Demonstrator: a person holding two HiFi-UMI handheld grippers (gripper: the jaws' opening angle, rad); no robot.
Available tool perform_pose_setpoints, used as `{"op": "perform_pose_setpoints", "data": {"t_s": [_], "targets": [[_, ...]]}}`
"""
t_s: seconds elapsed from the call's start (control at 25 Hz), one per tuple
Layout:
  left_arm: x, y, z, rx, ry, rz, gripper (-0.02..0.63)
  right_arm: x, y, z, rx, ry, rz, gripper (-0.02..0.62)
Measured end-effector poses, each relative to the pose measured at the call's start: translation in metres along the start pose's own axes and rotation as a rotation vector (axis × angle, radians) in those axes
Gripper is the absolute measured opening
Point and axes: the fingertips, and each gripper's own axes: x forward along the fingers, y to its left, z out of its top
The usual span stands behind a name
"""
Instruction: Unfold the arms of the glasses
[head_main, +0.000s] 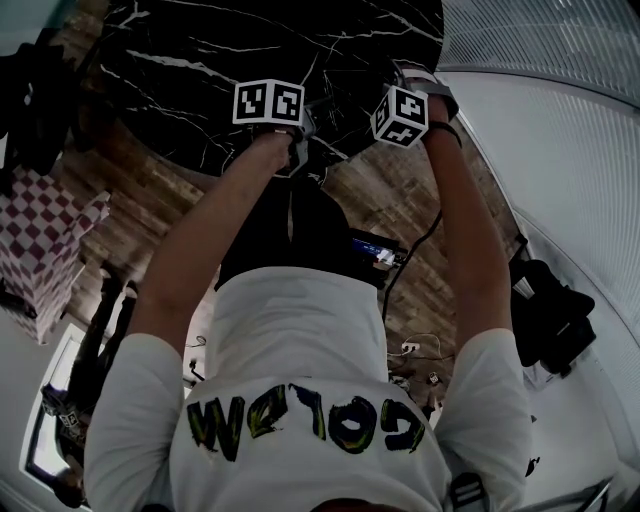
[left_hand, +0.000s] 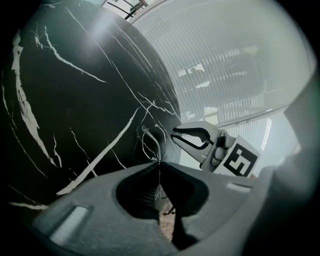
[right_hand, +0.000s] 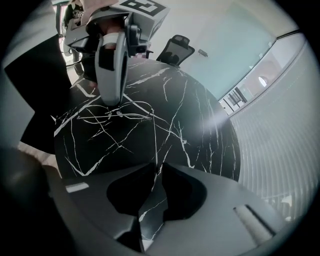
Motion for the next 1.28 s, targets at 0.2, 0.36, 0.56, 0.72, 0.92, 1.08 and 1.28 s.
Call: {"op": "perform_pose_setpoints", "data": {"t_s": [0.2,0.36,0.56,0.72,0.92,1.08,1.28], "targets": [[0.002,-0.001,0.0,-0.004,0.001,-0.003,0.01,-0.01,0.004,0.002,-0.062,-0.026,-0.011,0.111],[0.003,-0.002,0.001,-0.007,0.003,-0.005,0.011,-0.035,0.01,0.031,-0.227,-0.137,-0.059,0.084],[0.004,-0.002,-0.001,-0.011,0.004,-0.011,0.01,-0.038,0.045,0.068,-0.494,-0.219,-0.059,0.063],[0.004,-0.001,0.0,-0.017,0.005,-0.017,0.011,-0.024,0.054,0.071,-0.642,-0.199,-0.069,0.074],[0.004,0.002,-0.001,-0.028,0.003,-0.018,0.011,-0.018,0.057,0.076,-0.733,-0.198,-0.088,0.114],[0.003,0.005,-0.001,-0.042,-0.001,-0.023,0.01,-0.015,0.058,0.077,-0.769,-0.2,-0.079,0.117],[0.003,0.006,0.0,-0.047,-0.005,-0.026,0.011,-0.013,0.056,0.075,-0.757,-0.203,-0.073,0.11]]}}
